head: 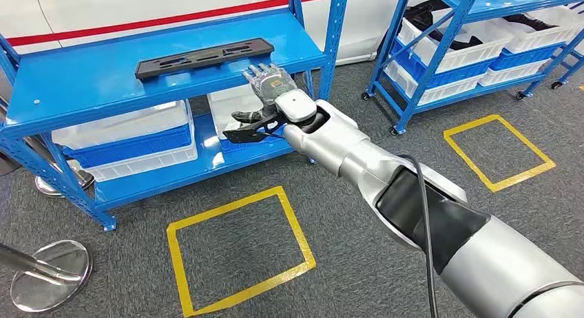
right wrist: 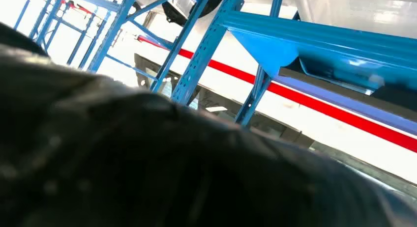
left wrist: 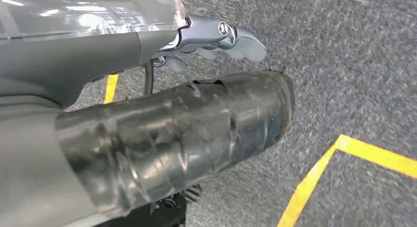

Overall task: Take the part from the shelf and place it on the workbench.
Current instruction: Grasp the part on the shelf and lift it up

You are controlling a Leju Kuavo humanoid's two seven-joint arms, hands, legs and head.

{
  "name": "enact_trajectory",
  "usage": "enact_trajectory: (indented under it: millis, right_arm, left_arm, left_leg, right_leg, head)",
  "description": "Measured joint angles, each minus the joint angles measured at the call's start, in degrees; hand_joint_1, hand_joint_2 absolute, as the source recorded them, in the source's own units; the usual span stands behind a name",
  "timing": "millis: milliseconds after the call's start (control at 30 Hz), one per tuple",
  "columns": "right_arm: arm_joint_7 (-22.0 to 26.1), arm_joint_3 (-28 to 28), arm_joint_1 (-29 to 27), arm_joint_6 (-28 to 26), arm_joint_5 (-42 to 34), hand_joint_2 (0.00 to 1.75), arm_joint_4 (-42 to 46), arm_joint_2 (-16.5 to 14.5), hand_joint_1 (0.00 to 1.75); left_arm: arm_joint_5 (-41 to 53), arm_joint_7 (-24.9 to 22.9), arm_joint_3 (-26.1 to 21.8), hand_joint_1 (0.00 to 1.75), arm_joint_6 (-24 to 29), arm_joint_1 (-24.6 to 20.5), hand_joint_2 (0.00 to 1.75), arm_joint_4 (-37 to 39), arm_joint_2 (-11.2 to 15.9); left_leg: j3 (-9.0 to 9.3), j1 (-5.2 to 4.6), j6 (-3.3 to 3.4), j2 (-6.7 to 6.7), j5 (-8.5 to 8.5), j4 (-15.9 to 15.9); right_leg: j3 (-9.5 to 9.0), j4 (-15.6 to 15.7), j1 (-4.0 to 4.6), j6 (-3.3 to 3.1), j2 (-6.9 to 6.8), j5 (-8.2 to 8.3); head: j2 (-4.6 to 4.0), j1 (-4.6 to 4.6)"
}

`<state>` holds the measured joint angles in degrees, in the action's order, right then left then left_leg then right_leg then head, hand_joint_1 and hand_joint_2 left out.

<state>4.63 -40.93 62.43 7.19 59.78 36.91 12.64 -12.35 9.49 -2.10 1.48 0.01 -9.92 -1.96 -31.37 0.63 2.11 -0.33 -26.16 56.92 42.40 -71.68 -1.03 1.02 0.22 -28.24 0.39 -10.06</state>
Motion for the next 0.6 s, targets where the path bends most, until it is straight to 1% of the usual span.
enact_trajectory:
  millis: [33,67,100,133,167,200,267,300,333,367,400,433,467,500,533,567,600]
  right_arm:
    - [0.0,0.0,0.0,0.0,0.0,0.00,0.0,0.0,0.00]
    - [0.0,0.0,0.1,0.0,0.0,0.00,0.0,0.0,0.00]
    - [0.0,-0.1,0.1,0.0,0.0,0.00,0.0,0.0,0.00]
    - [0.0,-0.2,0.2,0.0,0.0,0.00,0.0,0.0,0.00]
    - [0.0,-0.4,0.2,0.1,0.0,0.00,0.0,0.0,0.00]
    - [0.0,-0.5,0.2,0.1,0.0,0.00,0.0,0.0,0.00]
    - [0.0,-0.8,0.3,0.1,0.0,0.00,0.0,0.1,0.00]
    - [0.0,-0.8,0.4,0.1,0.0,0.00,0.0,0.1,0.00]
    - [0.0,-0.8,0.5,0.1,0.0,0.00,0.0,0.1,0.00]
    - [0.0,-0.9,0.7,0.1,0.0,0.00,0.0,0.2,0.00]
    - [0.0,-0.9,0.7,0.1,0.0,0.00,0.0,0.1,0.00]
    - [0.0,-0.9,0.7,0.1,0.0,0.00,0.0,0.1,0.00]
    - [0.0,-0.9,0.6,0.1,0.0,0.00,0.0,0.1,0.00]
    - [0.0,-0.9,0.6,0.1,0.0,0.00,0.0,0.1,0.00]
    - [0.0,-0.9,0.6,0.1,0.0,0.00,0.0,0.1,0.00]
    - [0.0,-0.9,0.6,0.1,0.0,0.00,0.0,0.1,0.00]
    - [0.0,-1.0,0.6,0.1,0.0,0.00,0.0,0.1,0.00]
  left_arm:
    - [0.0,0.0,0.0,0.00,0.0,0.0,0.00,0.0,0.0]
    - [0.0,0.0,0.0,0.00,0.0,0.0,0.00,0.0,-0.1]
    - [0.0,0.0,0.0,0.00,-0.1,0.0,0.00,0.0,-0.1]
    - [0.0,0.0,0.0,0.00,-0.1,-0.1,0.00,0.0,-0.1]
    - [0.0,0.0,0.0,0.00,-0.1,-0.1,0.00,0.0,-0.2]
    - [0.0,0.0,0.0,0.00,-0.1,-0.2,0.00,0.0,-0.2]
    - [0.1,0.0,0.0,0.00,-0.1,-0.2,0.00,0.0,-0.2]
    - [0.1,0.1,0.0,0.00,-0.2,-0.2,0.00,0.0,-0.2]
    - [0.2,0.1,0.0,0.00,-0.2,-0.3,0.00,0.0,-0.2]
    - [0.3,0.1,0.0,0.00,-0.2,-0.3,0.00,0.0,-0.3]
    - [0.3,0.1,0.0,0.00,-0.2,-0.4,0.00,0.0,-0.3]
    - [0.3,0.1,0.0,0.00,-0.2,-0.4,0.00,0.0,-0.3]
    - [0.3,0.1,0.0,0.00,-0.2,-0.3,0.00,0.0,-0.3]
    - [0.3,0.1,0.0,0.00,-0.2,-0.2,0.00,0.0,-0.3]
    - [0.3,0.1,0.0,0.00,-0.2,-0.2,0.00,0.0,-0.3]
    - [0.4,0.1,0.0,0.00,-0.1,-0.1,0.00,0.0,-0.2]
    - [0.4,0.1,0.0,0.00,0.0,0.0,0.00,0.0,-0.2]
  left_leg:
    - [0.33,0.03,-0.10,0.00,-0.32,0.1]
    - [0.55,0.06,-0.24,0.01,-0.65,0.2]
    - [1.00,0.09,-0.52,0.01,-1.20,0.3]
    - [1.18,0.10,-0.88,0.02,-1.62,0.4]
    - [1.22,0.10,-1.28,0.05,-1.95,0.4]
    - [1.34,0.07,-1.68,0.07,-2.07,0.4]
    - [1.56,0.06,-2.30,0.13,-2.37,0.8]
    - [1.13,0.09,-2.51,0.14,-2.62,2.3]
    - [0.02,0.15,-2.70,0.15,-3.18,4.5]
    - [-1.86,0.23,-2.87,0.17,-4.11,7.8]
    - [-4.22,0.25,-3.05,0.17,-5.40,11.5]
    - [-6.53,0.28,-3.20,0.16,-6.52,14.6]
    - [-8.37,0.27,-3.24,0.16,-6.88,16.4]
    - [-9.35,0.26,-3.14,0.16,-6.04,16.3]
    - [-9.30,0.23,-2.92,0.16,-3.83,14.2]
    - [-8.45,0.11,-2.53,0.16,-0.68,10.5]
    - [-7.50,-0.07,-2.07,0.17,1.92,7.0]
  right_leg:
    - [-0.86,2.5,-0.07,-0.05,-0.05,1.83]
    - [-1.61,4.7,-0.10,-0.09,-0.11,3.17]
    - [-2.64,8.1,0.00,-0.15,-0.19,5.08]
    - [-3.48,10.6,0.20,-0.39,-0.21,6.06]
    - [-3.78,11.8,0.45,-0.70,-0.19,6.20]
    - [-3.82,12.2,0.70,-1.11,-0.16,5.83]
    - [-4.57,12.7,0.59,-2.02,-0.04,5.66]
    - [-5.22,12.9,0.47,-2.45,-0.03,5.41]
    - [-5.89,13.2,0.36,-2.81,0.00,5.17]
    - [-6.47,13.4,0.36,-3.12,0.00,4.86]
    - [-6.90,13.4,0.42,-3.32,0.04,4.52]
    - [-7.27,13.4,0.51,-3.41,0.10,4.14]
    - [-7.69,13.3,0.62,-3.44,0.18,3.69]
    - [-8.17,13.2,0.72,-3.44,0.28,3.22]
    - [-8.75,13.1,0.84,-3.42,0.34,2.73]
    - [-9.37,13.0,0.93,-3.38,0.39,2.24]
    - [-9.91,13.1,1.00,-3.29,0.40,1.83]
  head:
    - [0.00,-0.01]
    - [0.00,-0.01]
    - [-0.01,0.01]
    - [0.00,-0.02]
    - [0.00,-0.07]
    - [0.00,-0.10]
    - [0.00,-0.18]
    - [0.00,-0.14]
    - [0.00,-0.15]
    - [0.00,-0.11]
    - [0.00,-0.11]
    - [0.00,-0.11]
    - [0.00,-0.11]
    - [0.00,-0.11]
    - [0.00,-0.11]
    - [0.00,-0.11]
    - [-0.01,-0.14]
